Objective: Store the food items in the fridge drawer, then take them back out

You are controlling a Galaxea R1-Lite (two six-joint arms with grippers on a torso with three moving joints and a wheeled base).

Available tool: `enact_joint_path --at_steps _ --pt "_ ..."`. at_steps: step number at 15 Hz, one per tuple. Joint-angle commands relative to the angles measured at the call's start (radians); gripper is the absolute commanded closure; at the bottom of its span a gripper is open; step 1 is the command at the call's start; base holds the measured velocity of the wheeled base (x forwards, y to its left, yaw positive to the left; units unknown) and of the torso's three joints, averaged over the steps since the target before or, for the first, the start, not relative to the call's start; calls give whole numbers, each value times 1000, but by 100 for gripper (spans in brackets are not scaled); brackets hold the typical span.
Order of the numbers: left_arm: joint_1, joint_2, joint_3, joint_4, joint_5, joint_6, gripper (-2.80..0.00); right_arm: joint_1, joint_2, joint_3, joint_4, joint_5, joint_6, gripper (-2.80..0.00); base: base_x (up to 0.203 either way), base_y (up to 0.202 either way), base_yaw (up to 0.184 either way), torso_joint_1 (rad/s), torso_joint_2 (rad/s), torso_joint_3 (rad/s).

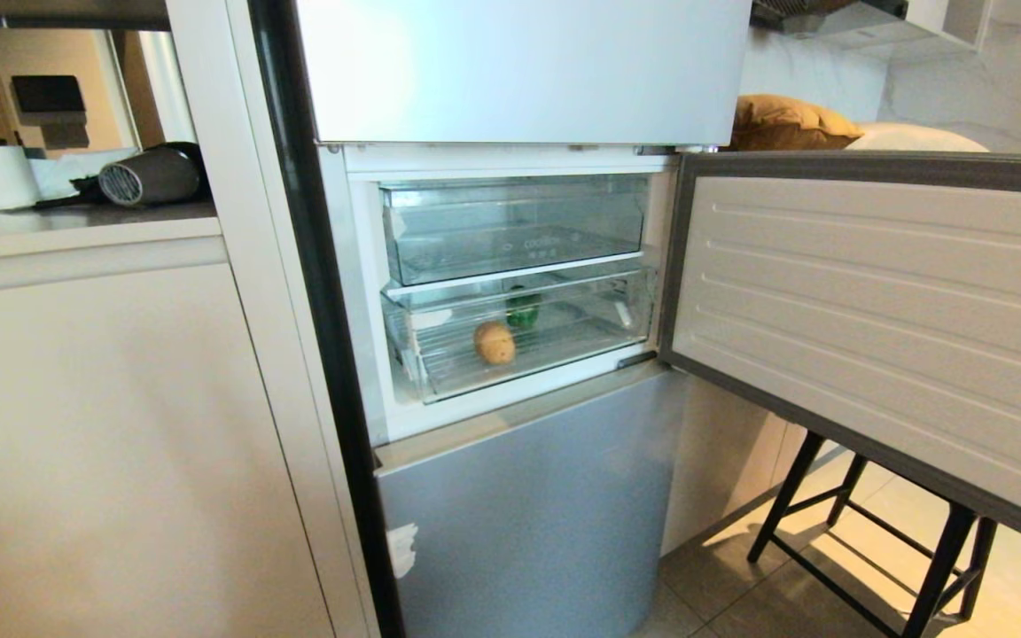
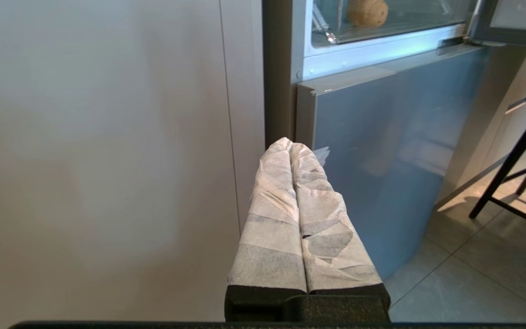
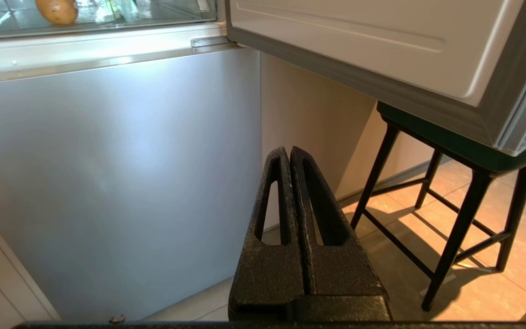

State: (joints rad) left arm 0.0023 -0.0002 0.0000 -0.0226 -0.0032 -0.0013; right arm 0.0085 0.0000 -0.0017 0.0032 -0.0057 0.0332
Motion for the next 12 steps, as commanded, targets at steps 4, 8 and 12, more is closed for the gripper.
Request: enact_joint_path --at_steps 4,8,12 --pt "1 0 11 0 0 0 0 1 2 -1 0 -1 -7 0 0 0 0 0 0 0" --pt "1 0 11 0 0 0 0 0 1 -3 5 -2 -7 0 0 0 0 0 0 0" --pt "1 0 11 0 0 0 0 -4 2 -47 7 -39 19 0 0 0 0 0 0 0"
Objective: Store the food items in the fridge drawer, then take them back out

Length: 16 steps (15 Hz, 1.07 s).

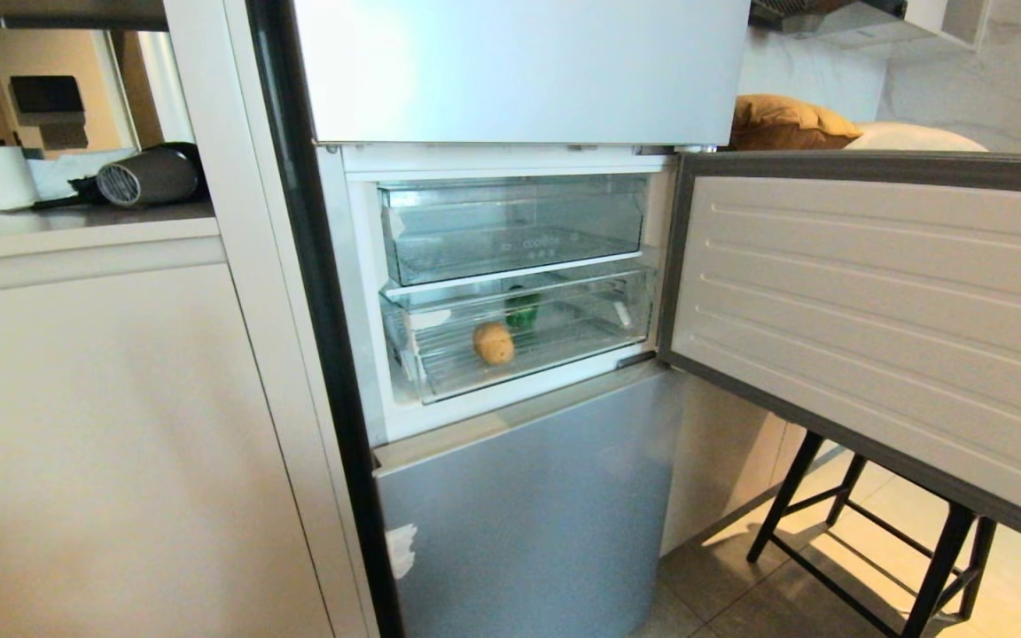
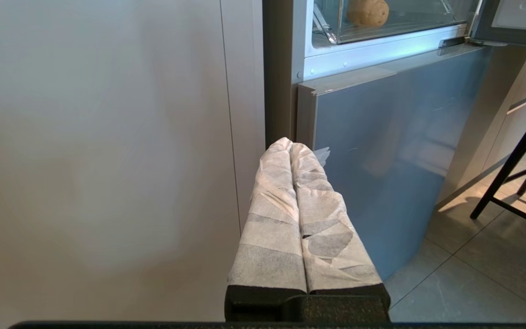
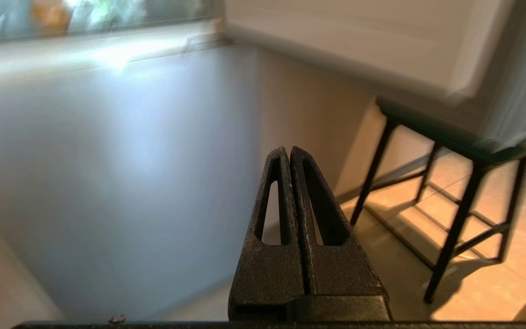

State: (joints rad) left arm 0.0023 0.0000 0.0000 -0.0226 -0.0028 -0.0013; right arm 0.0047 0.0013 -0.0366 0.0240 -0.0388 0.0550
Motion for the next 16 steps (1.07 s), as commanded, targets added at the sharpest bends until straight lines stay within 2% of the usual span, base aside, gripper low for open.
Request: enact_joint_path --at_steps 1,3,5,7,8,10,12,13,14,16 --pt "1 -1 11 0 0 0 0 0 18 -85 5 -69 19 0 0 0 0 0 0 0" --pt "1 0 11 0 0 0 0 -8 130 -264 35 -140 90 0 0 0 0 0 0 0" --pt "1 0 11 0 0 0 0 -78 312 -392 39 -179 167 0 0 0 0 0 0 0" --pt "1 0 11 0 0 0 0 -230 524 -496 -17 -183 239 0 0 0 0 0 0 0" --pt "1 -1 11 0 0 0 0 -344 612 -519 -85 -164 259 0 0 0 0 0 0 0" --pt "1 0 11 0 0 0 0 -678 753 -543 -246 -57 297 0 0 0 0 0 0 0" --pt "1 0 11 0 0 0 0 -976 918 -568 -372 130 353 0 0 0 0 0 0 0" --pt "1 0 11 0 0 0 0 -1077 1021 -586 -422 212 375 0 0 0 0 0 0 0" --pt "1 0 11 0 0 0 0 -1136 1112 -600 -482 272 392 0 0 0 0 0 0 0" --pt "1 0 11 0 0 0 0 -1176 1257 -615 -674 349 411 0 0 0 0 0 0 0"
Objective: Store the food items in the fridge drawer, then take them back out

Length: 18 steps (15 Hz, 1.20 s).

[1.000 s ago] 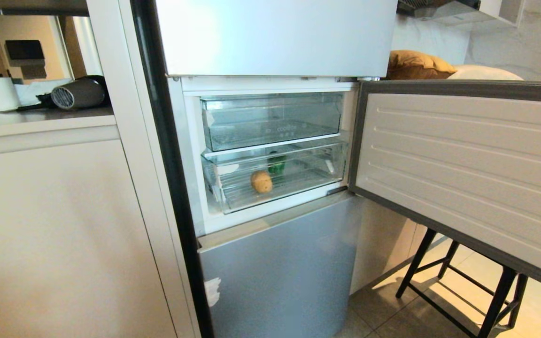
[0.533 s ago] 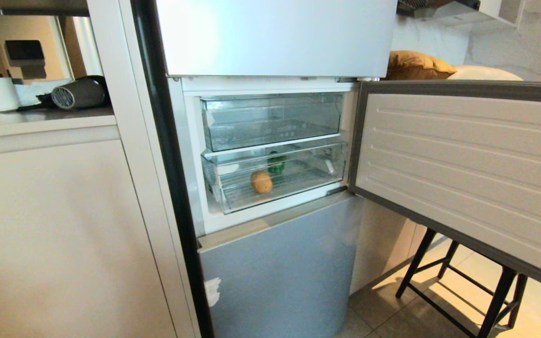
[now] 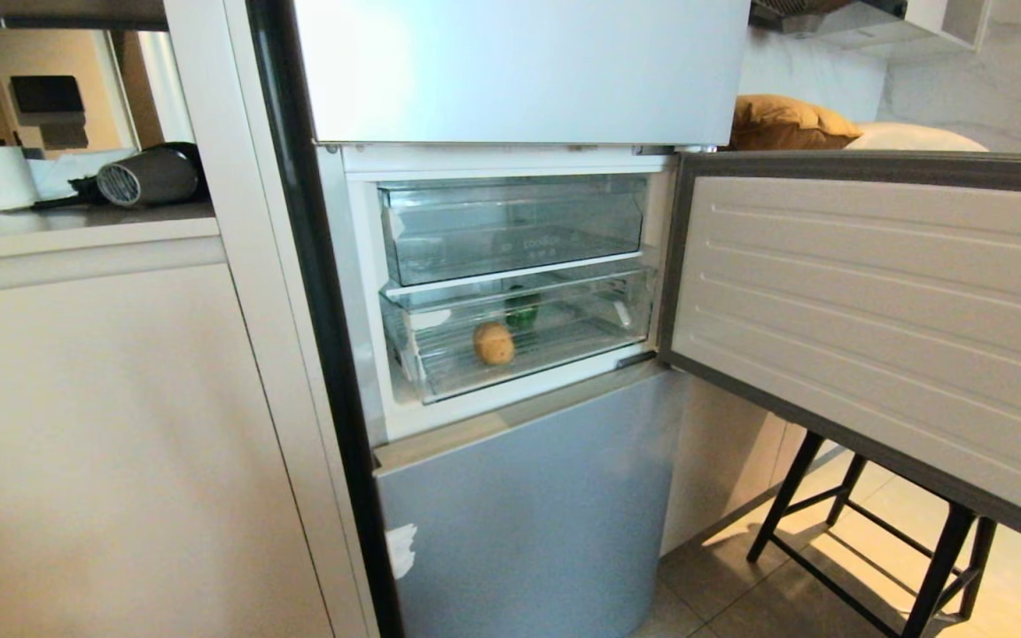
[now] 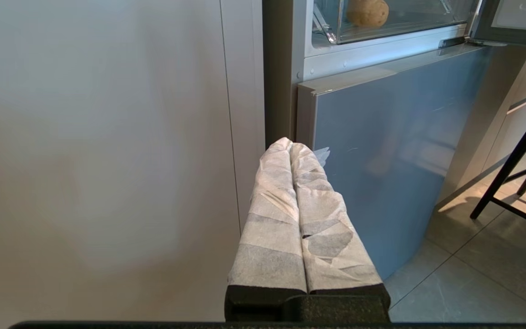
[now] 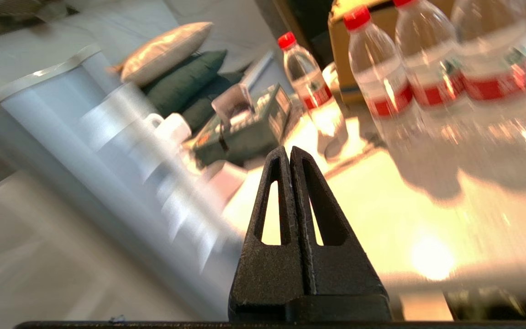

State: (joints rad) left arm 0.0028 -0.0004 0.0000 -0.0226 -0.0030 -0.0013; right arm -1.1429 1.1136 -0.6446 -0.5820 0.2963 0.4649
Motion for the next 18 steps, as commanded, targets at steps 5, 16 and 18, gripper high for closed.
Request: enact_joint_path --at_steps 5,16,18 --pt "0 0 11 0 0 0 0 -49 323 -91 -202 199 9 0 0 0 0 0 0 0" --pt "0 -1 11 0 0 0 0 -17 481 -202 -187 536 6 0 0 0 0 0 0 0" --pt "0 0 11 0 0 0 0 -16 485 -201 -188 626 7 0 0 0 0 0 0 0"
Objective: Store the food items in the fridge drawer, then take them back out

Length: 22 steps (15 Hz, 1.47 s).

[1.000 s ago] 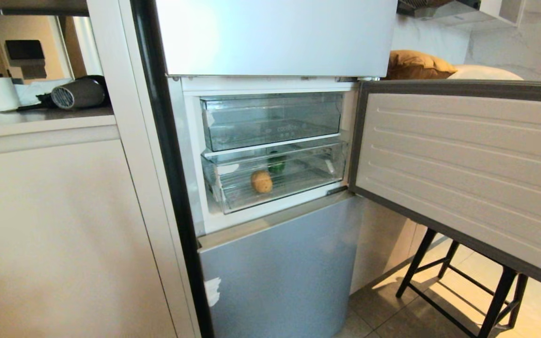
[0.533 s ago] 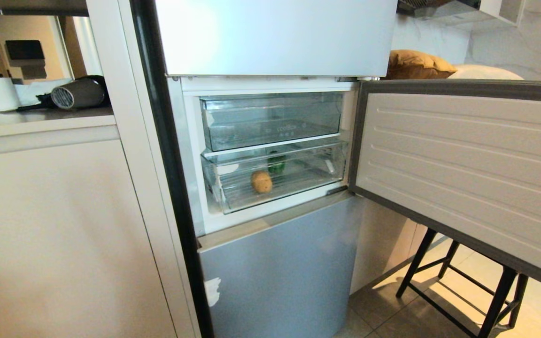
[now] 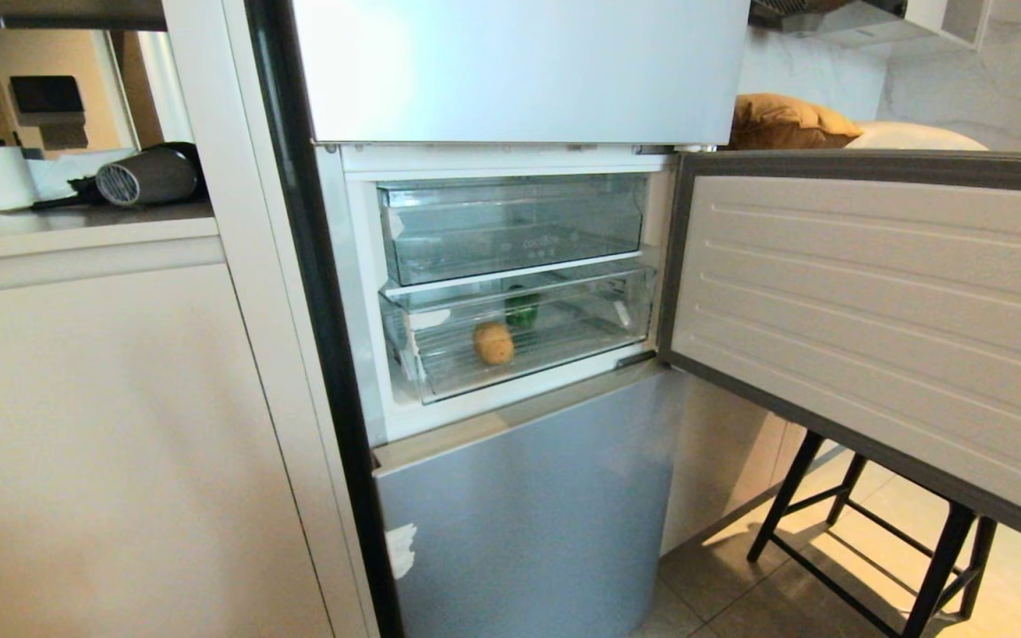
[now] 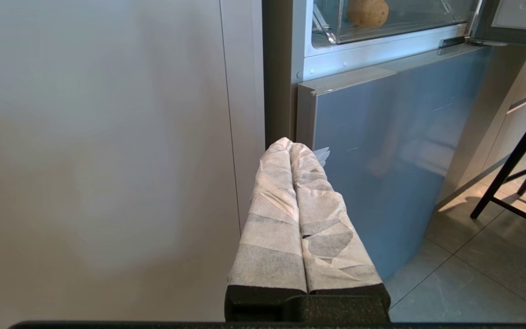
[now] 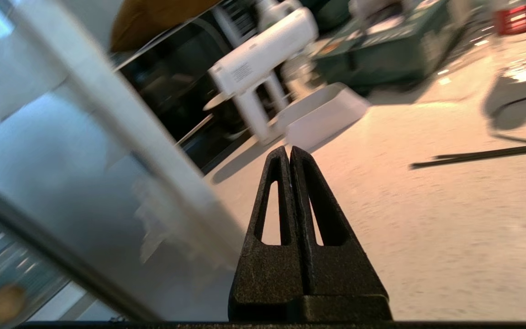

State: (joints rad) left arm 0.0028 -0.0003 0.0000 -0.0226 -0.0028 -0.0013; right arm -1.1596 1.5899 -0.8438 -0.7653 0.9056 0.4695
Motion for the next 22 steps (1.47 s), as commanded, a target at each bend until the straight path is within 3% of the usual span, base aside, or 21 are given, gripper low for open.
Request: enact_joint_path --at_steps 1,4,9,16,19,22 --pt "0 -1 11 0 0 0 0 9 10 1 -3 40 3 0 0 0 0 0 0 0" --pt "0 0 11 0 0 0 0 18 -15 41 -3 90 3 0 0 0 0 0 0 0" --pt "0 0 11 0 0 0 0 45 -152 168 -7 98 3 0 0 0 0 0 0 0" --pt "0 0 11 0 0 0 0 158 -428 377 -7 98 6 0 0 0 0 0 0 0" --pt "0 0 11 0 0 0 0 243 -622 488 -7 97 7 0 0 0 0 0 0 0" --pt "0 0 11 0 0 0 0 429 -779 585 -6 93 5 0 0 0 0 0 0 0"
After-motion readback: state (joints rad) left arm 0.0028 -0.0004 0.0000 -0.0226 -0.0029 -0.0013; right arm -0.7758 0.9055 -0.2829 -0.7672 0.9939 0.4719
